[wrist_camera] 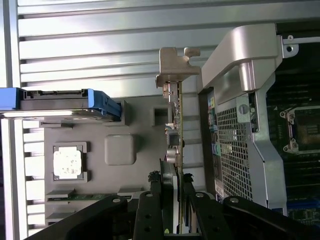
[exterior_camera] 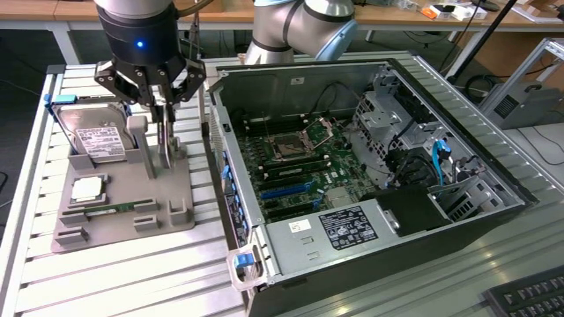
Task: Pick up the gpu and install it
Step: 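Pick up the gpu and move the gpu toward the slot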
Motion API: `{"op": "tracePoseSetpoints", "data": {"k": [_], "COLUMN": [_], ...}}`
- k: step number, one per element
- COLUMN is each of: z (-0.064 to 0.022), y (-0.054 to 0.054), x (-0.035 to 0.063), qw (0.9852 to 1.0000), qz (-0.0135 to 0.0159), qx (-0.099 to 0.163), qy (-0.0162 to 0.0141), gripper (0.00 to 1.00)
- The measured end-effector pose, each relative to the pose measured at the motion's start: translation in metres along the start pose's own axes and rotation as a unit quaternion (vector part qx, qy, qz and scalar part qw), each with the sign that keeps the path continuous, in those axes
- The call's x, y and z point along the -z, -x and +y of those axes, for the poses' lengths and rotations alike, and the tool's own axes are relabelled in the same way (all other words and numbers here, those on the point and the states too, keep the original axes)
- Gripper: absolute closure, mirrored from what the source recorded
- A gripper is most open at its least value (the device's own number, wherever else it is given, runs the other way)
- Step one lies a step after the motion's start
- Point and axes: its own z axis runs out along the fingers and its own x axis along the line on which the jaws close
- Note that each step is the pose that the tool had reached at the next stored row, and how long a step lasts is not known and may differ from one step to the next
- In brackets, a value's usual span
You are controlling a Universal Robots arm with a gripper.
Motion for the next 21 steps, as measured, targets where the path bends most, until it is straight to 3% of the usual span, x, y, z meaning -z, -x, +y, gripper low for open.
{"op": "tracePoseSetpoints", "data": {"k": [21], "z": [0.0009], "y": [0.000], "x": [0.0113], "qw": [1.0000], "qz": [0.0007], "qx": [0.000], "qy": [0.0098], "gripper": [0.73]}}
